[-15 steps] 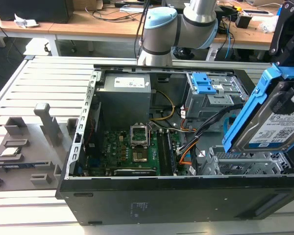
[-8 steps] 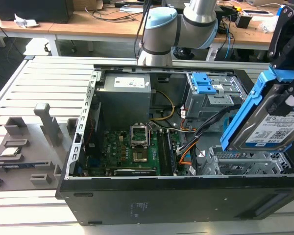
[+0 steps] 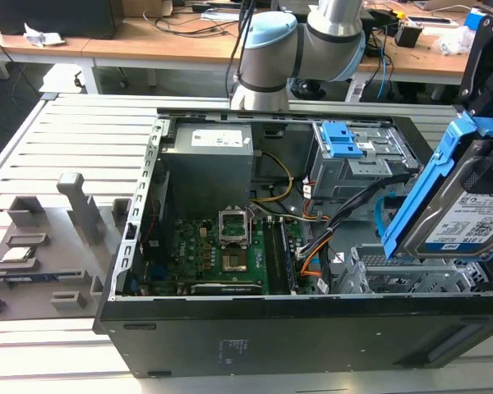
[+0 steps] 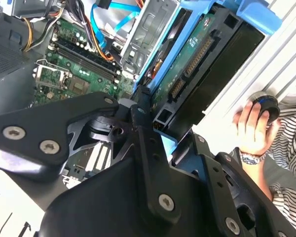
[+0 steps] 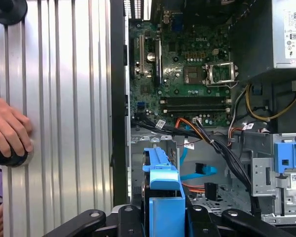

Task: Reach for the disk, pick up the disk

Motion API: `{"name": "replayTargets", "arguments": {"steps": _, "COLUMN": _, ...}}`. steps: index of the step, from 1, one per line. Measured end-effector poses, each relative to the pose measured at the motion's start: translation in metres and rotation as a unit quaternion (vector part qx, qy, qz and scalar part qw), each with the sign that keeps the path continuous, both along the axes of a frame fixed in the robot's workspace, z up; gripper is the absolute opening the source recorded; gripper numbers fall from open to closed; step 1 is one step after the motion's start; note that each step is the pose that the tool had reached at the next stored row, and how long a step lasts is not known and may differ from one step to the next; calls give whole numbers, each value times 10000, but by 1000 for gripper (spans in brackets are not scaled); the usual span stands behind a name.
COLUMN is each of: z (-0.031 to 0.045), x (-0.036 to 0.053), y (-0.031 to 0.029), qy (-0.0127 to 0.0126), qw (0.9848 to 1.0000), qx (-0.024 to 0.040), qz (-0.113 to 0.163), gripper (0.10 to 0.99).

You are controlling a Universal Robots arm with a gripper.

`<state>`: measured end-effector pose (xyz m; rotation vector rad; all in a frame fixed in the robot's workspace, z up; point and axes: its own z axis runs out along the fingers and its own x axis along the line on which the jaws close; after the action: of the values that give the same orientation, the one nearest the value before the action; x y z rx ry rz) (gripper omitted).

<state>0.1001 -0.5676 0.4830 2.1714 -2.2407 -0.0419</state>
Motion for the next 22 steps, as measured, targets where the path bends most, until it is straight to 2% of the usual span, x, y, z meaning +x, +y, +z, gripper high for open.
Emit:
{"name": "replayTargets", "arguments": {"steps": 10, "z": -41, "x": 34, "y": 15, "qy": 13, "qw": 10000, "qx": -3, "qz": 0, "gripper": 369}}
{"name": "replayTargets", "arguments": {"steps": 16, "z": -101, "x": 37, "y": 15, "qy": 29, "qw": 10000, "qx": -3, "qz": 0, "gripper": 369}}
{"name": "replayTargets", "arguments": {"steps": 22, "z": -149, "x": 38, "y": 15, "qy": 34, "qw": 10000, "qx": -3, "qz": 0, "gripper": 369}}
